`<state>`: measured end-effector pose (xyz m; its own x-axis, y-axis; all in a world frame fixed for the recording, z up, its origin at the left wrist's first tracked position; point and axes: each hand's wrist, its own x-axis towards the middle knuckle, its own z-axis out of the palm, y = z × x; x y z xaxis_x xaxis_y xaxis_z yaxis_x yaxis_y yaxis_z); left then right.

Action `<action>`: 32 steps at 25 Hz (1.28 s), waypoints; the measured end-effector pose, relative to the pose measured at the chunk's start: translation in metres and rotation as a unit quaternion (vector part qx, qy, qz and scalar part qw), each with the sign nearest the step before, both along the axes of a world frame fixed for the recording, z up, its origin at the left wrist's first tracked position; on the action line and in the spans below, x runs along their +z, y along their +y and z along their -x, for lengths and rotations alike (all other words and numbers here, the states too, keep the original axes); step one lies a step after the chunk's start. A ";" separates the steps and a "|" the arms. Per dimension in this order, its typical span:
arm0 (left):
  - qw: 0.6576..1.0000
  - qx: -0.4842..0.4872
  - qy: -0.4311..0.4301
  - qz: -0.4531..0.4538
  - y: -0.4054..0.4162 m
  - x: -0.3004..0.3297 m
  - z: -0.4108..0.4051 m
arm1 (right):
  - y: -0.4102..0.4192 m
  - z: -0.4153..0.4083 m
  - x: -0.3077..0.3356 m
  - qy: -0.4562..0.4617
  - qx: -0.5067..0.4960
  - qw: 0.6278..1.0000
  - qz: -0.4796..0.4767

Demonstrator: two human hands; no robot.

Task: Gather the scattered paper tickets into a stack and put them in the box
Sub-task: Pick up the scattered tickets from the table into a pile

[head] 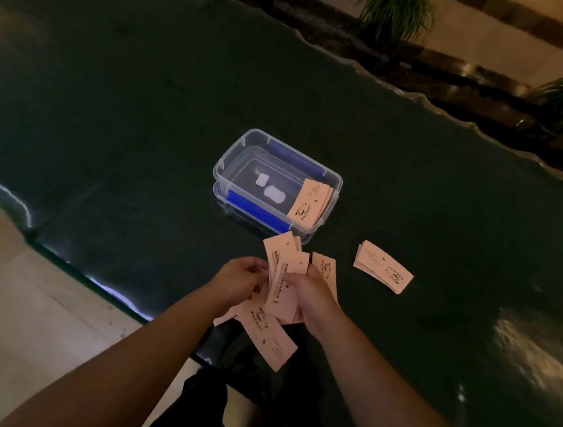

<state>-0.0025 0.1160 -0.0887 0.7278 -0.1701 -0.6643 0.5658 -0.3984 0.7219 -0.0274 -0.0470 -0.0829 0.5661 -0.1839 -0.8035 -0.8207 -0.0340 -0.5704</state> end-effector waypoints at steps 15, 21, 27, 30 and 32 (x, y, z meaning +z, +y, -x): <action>0.950 -0.193 -0.158 -0.188 0.047 -0.037 0.043 | -0.034 0.037 0.000 -0.033 -0.115 0.989 -0.083; 0.955 -0.176 -0.151 -0.186 0.019 -0.034 0.053 | -0.031 0.062 -0.006 -0.002 -0.151 0.982 -0.113; 0.993 -0.080 -0.032 -0.078 0.010 -0.029 0.056 | -0.028 0.072 -0.007 0.012 -0.169 0.978 -0.123; 0.997 0.058 0.046 0.024 0.004 -0.021 0.057 | -0.027 0.072 -0.007 0.004 -0.187 0.975 -0.120; 0.981 0.134 0.094 0.105 -0.005 -0.017 0.061 | -0.021 0.070 -0.005 -0.001 -0.208 0.973 -0.103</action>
